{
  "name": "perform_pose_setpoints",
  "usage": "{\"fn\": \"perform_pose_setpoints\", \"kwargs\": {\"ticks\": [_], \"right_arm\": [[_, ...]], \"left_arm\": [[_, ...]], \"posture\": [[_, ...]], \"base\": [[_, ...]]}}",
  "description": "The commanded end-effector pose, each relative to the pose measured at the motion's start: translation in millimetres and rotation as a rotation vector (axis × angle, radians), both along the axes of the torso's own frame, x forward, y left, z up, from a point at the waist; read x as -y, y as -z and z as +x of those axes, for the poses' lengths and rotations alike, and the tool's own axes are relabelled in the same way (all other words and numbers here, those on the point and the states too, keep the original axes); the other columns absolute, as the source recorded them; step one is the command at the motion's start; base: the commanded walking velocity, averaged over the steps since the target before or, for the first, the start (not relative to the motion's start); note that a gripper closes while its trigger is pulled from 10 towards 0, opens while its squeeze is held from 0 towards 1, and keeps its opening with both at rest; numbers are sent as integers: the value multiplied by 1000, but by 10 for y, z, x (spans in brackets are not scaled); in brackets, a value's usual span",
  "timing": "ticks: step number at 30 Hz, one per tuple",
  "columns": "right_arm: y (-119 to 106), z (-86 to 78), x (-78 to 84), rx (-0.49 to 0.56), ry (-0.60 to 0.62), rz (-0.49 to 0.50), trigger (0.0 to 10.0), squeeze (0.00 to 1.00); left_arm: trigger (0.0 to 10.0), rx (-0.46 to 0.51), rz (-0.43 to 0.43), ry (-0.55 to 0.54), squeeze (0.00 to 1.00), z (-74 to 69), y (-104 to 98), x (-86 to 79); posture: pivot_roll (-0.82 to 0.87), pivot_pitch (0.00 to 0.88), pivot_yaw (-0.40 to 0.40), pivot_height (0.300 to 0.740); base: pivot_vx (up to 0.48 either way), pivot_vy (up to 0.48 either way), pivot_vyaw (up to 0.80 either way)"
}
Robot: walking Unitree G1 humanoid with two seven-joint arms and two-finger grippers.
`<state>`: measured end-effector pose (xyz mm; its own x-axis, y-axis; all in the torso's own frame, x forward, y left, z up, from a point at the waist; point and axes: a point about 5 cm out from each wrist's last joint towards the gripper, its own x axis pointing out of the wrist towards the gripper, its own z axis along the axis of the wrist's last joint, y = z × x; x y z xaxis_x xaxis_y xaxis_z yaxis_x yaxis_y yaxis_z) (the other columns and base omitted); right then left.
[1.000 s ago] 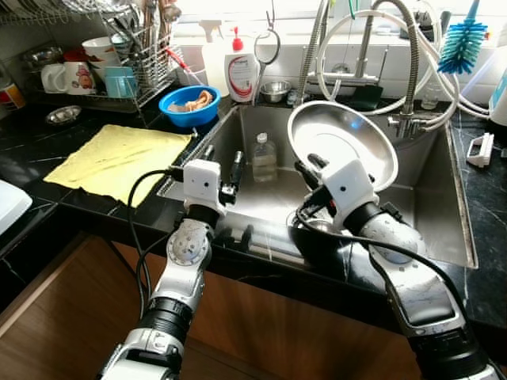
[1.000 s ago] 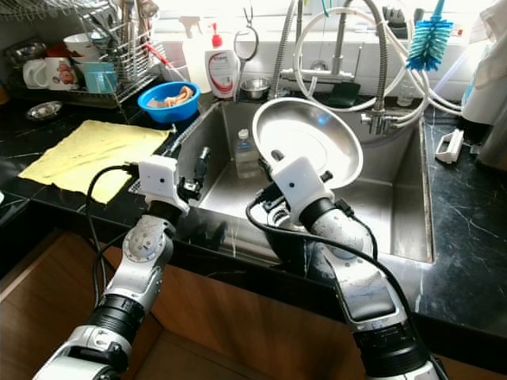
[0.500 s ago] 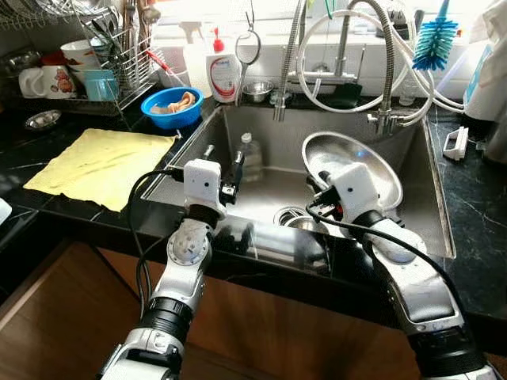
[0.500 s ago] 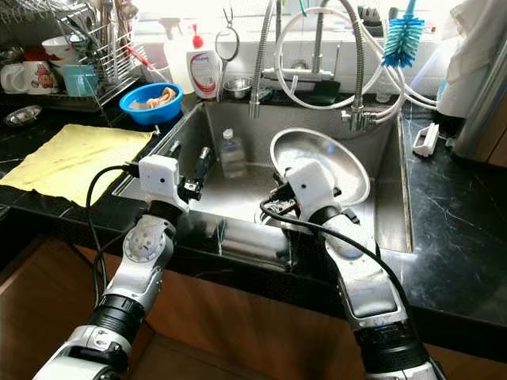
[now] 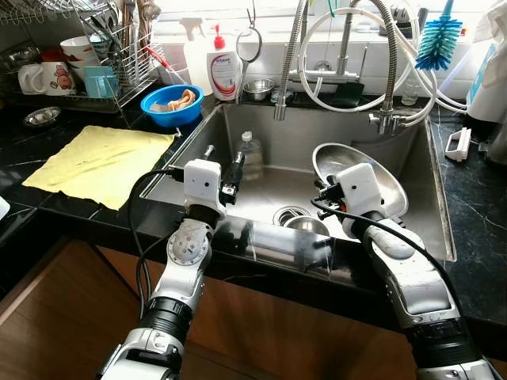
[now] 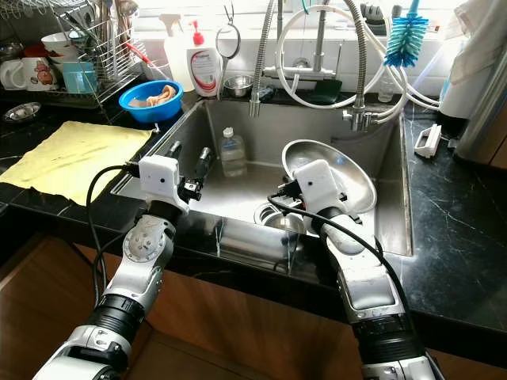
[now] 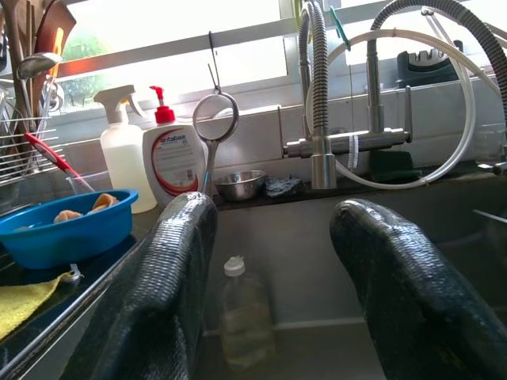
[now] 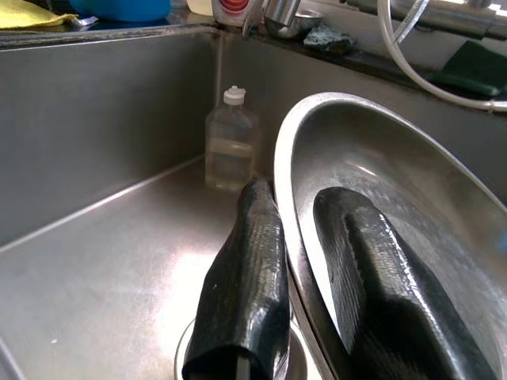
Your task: Kitchen organization
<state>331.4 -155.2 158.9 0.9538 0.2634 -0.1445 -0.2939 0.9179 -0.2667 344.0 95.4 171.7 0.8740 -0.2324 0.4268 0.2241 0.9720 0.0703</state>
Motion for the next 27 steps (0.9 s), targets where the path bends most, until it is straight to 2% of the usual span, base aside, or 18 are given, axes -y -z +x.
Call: {"fn": "perform_pose_setpoints", "kwargs": {"ticks": [1,9,11,13,14,17,19,22,24,25,27], "right_arm": [[-36,32,-29,10,1,11,10000,0],[-15,33,-35,3,12,14,10000,16],[-12,32,-32,3,13,16,10000,67],[-6,32,-27,0,17,18,10000,612],[-4,32,-26,0,18,17,10000,667],[-1,30,-19,0,23,15,10000,647],[-3,30,-17,1,25,14,10000,592],[-4,32,-18,2,25,13,10000,596],[-4,34,-17,3,27,10,10000,110],[-6,35,-17,4,27,9,10000,0],[-16,39,-18,9,29,8,10000,0]], "left_arm": [[10000,-8,5,-9,0,6,10,-54],[10000,-13,11,-2,0,12,11,-53],[10000,-14,10,-2,0,13,11,-53],[10000,-16,10,0,0,13,14,-49],[10000,-16,11,1,0,12,14,-47],[10000,-17,11,2,0,11,17,-42],[10000,-16,11,4,0,11,15,-38],[10000,-17,12,4,0,13,15,-38],[10000,-18,12,3,0,14,17,-39],[10000,-18,12,3,0,14,17,-40],[10000,-18,11,2,0,15,16,-41]], "posture": [[-292,0,126,740],[-293,0,130,740],[-293,0,131,740],[-294,0,131,740],[-294,0,132,740],[-295,0,133,740],[-294,0,132,740],[-294,0,130,740],[-293,0,129,740],[-293,0,129,740],[-294,0,129,740]], "base": [[0,0,0],[0,0,0],[0,0,0],[0,0,0],[0,0,0],[0,0,0],[0,0,0],[0,0,0],[0,0,0],[0,0,0],[0,0,0]]}}
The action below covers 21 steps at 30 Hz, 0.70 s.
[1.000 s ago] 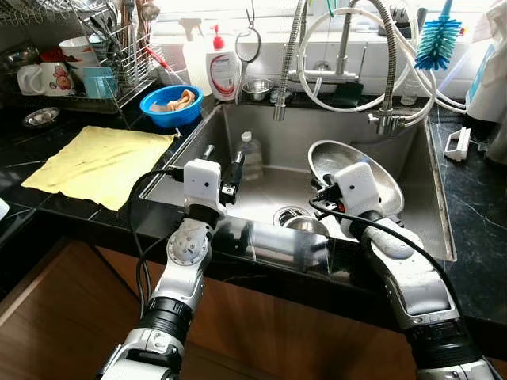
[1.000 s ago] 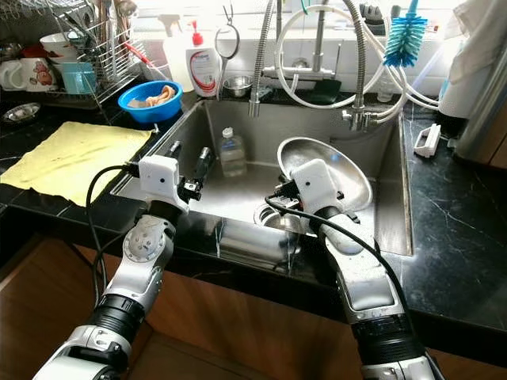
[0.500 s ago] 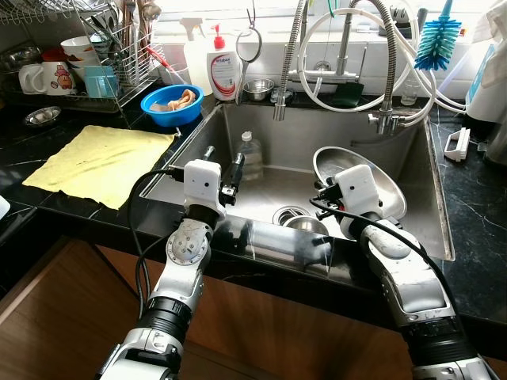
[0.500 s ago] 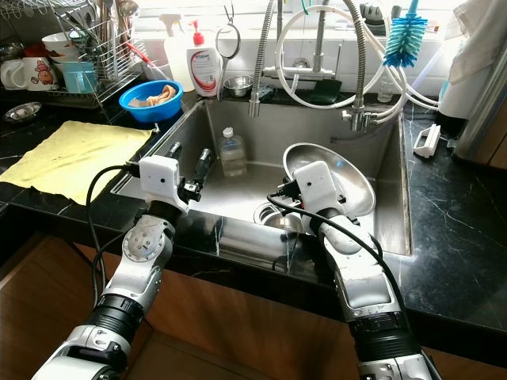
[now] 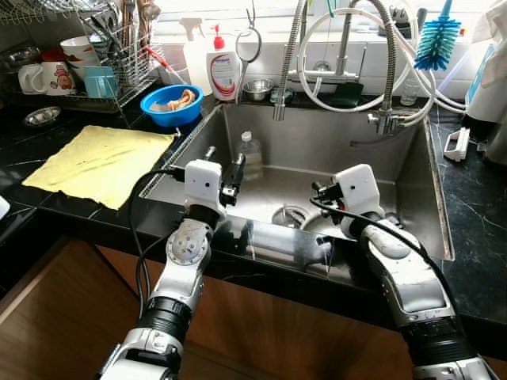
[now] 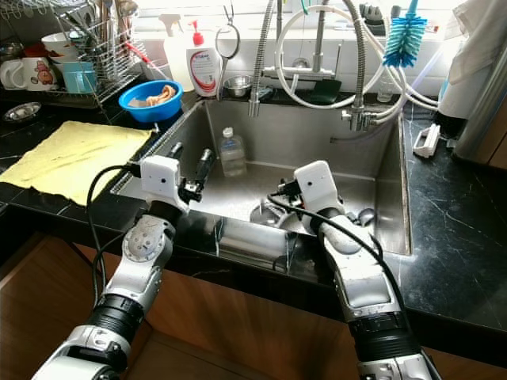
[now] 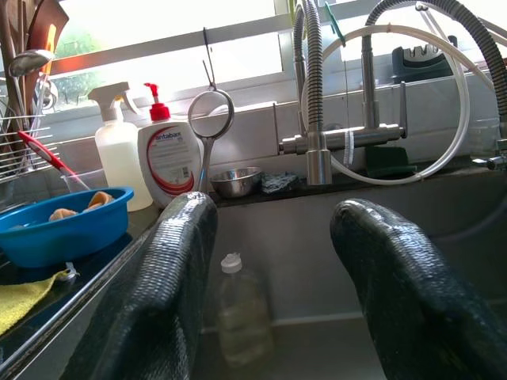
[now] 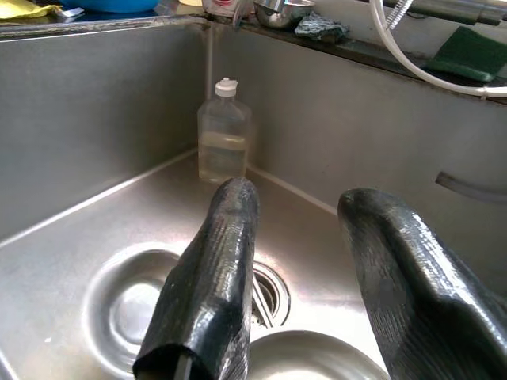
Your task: Kitchen organization
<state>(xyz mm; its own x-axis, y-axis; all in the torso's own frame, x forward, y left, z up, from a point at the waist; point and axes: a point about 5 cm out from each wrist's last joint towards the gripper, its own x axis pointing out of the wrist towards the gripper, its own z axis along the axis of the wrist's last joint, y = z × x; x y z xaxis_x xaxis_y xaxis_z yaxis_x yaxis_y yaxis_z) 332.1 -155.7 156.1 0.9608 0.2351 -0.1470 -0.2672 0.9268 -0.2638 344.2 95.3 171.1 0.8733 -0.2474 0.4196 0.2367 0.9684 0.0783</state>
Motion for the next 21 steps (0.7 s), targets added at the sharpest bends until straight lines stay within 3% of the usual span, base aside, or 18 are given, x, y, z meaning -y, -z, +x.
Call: {"fn": "perform_pose_setpoints", "kwargs": {"ticks": [1,4,9,12,16,18,21], "right_arm": [[-46,32,-23,15,0,5,10000,0],[-66,34,-22,34,2,0,10000,0],[-231,24,2,179,45,14,10000,0],[-407,-32,26,317,89,88,10000,0],[-470,-87,41,390,106,80,10000,0],[-578,-159,105,490,135,110,10000,0],[-636,-221,183,547,169,114,10000,0]], "left_arm": [[10000,-12,1,-11,0,13,10,-42],[10000,-11,0,-12,0,15,7,-42],[10000,-3,-4,-16,0,11,-3,-49],[10000,2,-7,-22,0,0,-6,-57],[10000,5,-8,-22,0,-7,-5,-58],[10000,11,-10,-24,0,-14,-12,-68],[10000,16,-9,-26,0,-26,-13,-84]], "posture": [[-294,0,129,740],[-296,0,129,740],[-293,0,127,740],[-295,0,127,740],[-295,0,127,740],[-295,0,129,740],[-297,0,130,740]], "base": [[0,0,0],[0,0,0],[0,0,0],[0,0,0],[0,0,0],[0,0,0],[0,0,0]]}}
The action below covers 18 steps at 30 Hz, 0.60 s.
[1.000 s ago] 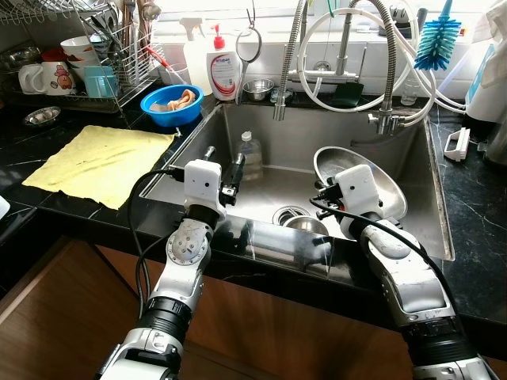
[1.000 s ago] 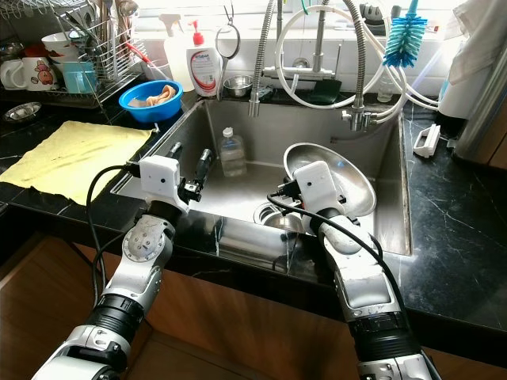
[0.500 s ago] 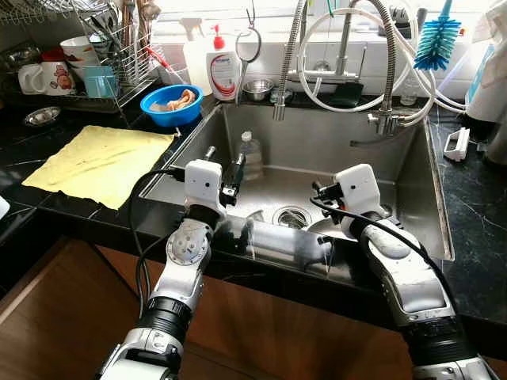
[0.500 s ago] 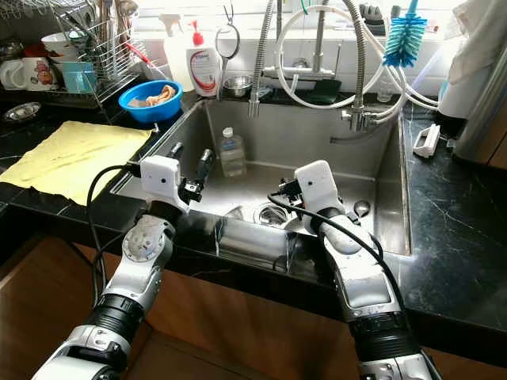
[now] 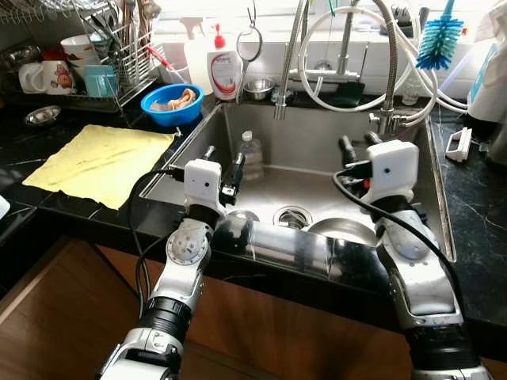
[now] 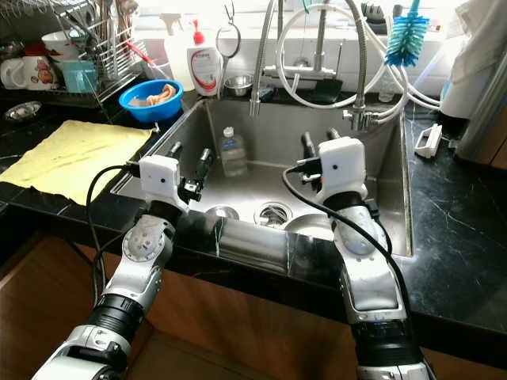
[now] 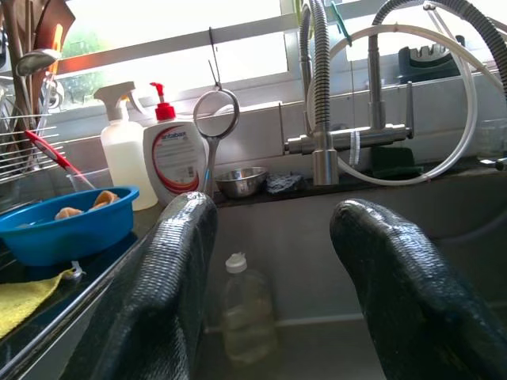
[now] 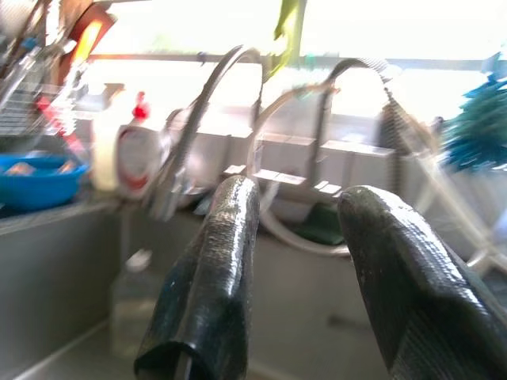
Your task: Kitchen organization
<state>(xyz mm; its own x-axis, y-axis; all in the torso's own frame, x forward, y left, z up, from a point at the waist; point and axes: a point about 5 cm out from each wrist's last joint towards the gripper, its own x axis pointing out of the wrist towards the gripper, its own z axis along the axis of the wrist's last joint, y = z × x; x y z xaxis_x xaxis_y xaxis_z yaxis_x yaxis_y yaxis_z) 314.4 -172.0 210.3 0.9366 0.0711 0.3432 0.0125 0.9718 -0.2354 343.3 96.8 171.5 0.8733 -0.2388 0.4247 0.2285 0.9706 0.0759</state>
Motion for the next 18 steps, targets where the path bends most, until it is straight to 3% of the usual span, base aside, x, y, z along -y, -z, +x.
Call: {"fn": "perform_pose_setpoints", "kwargs": {"ticks": [1,4,9,14,18], "right_arm": [[-101,-69,52,72,20,19,10000,0],[-61,-170,165,86,55,10,10000,0],[-13,-235,195,80,59,-2,10000,0],[-4,-223,162,85,59,19,10000,0],[18,-174,47,73,27,26,10000,0]], "left_arm": [[10000,13,-5,-20,0,-21,-9,-81],[10000,19,6,-32,0,-34,-1,-149],[10000,22,12,-46,0,-48,5,-199],[10000,17,19,-54,0,-80,40,-235],[10000,6,18,-58,0,-71,52,-226]], "posture": [[-297,0,130,740],[-301,0,132,740],[-306,0,135,740],[-314,0,140,740],[-309,0,134,740]], "base": [[0,0,0],[0,0,0],[0,0,0],[0,0,0],[0,0,0]]}}
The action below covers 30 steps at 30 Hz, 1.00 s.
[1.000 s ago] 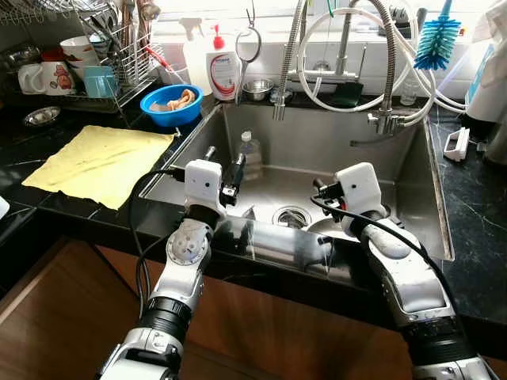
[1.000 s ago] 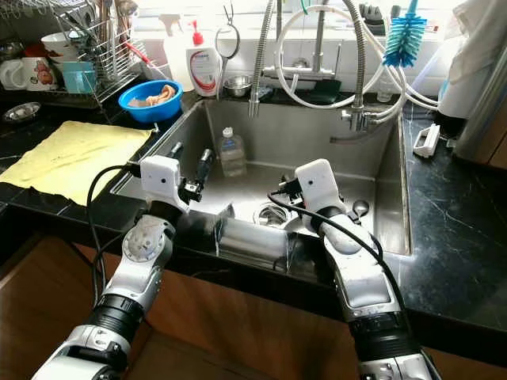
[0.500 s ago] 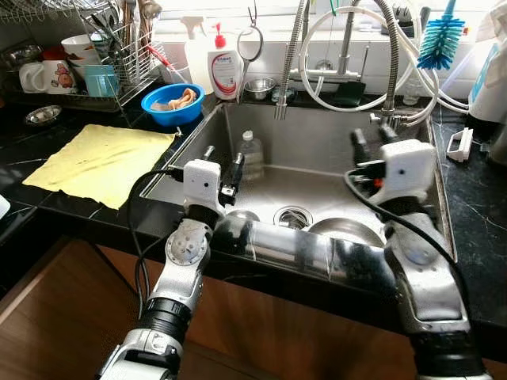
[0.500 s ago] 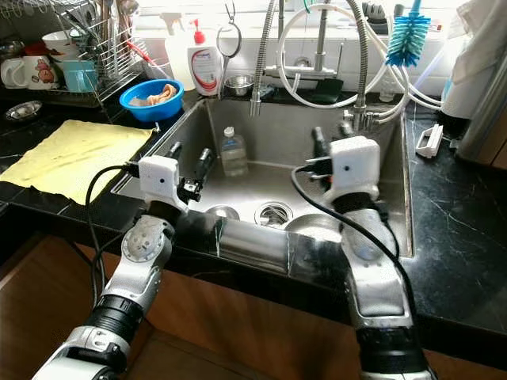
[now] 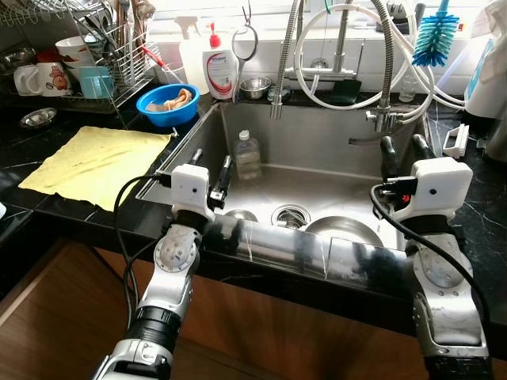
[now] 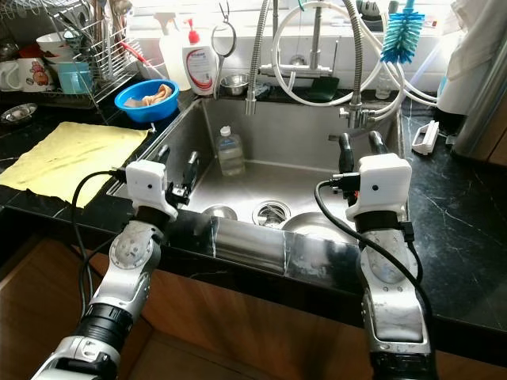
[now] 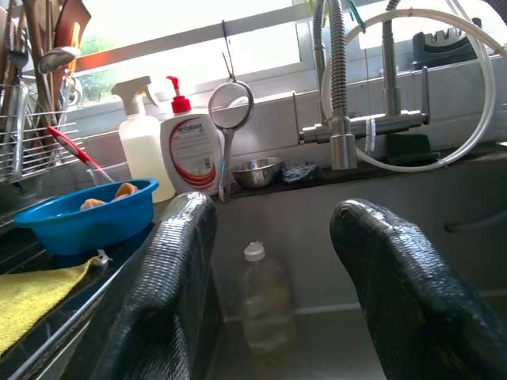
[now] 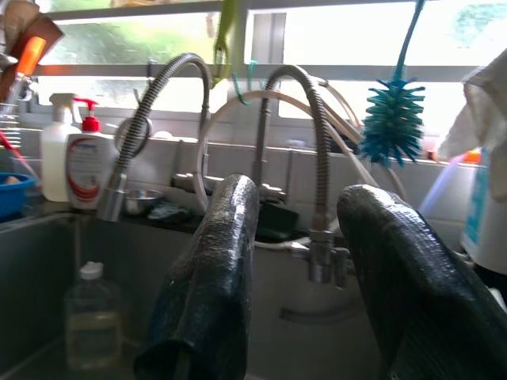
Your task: Kitchen organization
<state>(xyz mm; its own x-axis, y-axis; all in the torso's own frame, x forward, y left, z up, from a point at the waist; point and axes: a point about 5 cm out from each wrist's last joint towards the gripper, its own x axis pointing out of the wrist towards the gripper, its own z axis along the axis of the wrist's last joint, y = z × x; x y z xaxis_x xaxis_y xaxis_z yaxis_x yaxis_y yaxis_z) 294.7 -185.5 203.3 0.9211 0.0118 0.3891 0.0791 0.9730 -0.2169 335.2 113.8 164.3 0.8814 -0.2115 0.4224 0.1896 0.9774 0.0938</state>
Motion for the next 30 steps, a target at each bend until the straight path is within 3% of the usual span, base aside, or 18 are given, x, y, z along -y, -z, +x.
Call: {"fn": "perform_pose_setpoints", "kwargs": {"ticks": [1,10,15,30], "right_arm": [[-50,31,-103,23,-34,8,10000,0],[-27,54,-240,18,-79,39,10000,0],[-20,78,-263,6,-79,54,10000,0],[0,106,-183,-21,-33,58,10000,0]], "left_arm": [[10000,3,0,-19,0,14,-22,-53],[10000,-7,-15,-18,0,21,-23,-61],[10000,-12,-18,-17,0,27,-19,-60],[10000,-4,4,-16,0,45,-39,-28]], "posture": [[-309,0,134,740],[-305,0,137,740],[-306,0,138,740],[-299,0,134,740]], "base": [[0,0,0],[0,0,0],[0,477,0],[0,63,-757]]}}
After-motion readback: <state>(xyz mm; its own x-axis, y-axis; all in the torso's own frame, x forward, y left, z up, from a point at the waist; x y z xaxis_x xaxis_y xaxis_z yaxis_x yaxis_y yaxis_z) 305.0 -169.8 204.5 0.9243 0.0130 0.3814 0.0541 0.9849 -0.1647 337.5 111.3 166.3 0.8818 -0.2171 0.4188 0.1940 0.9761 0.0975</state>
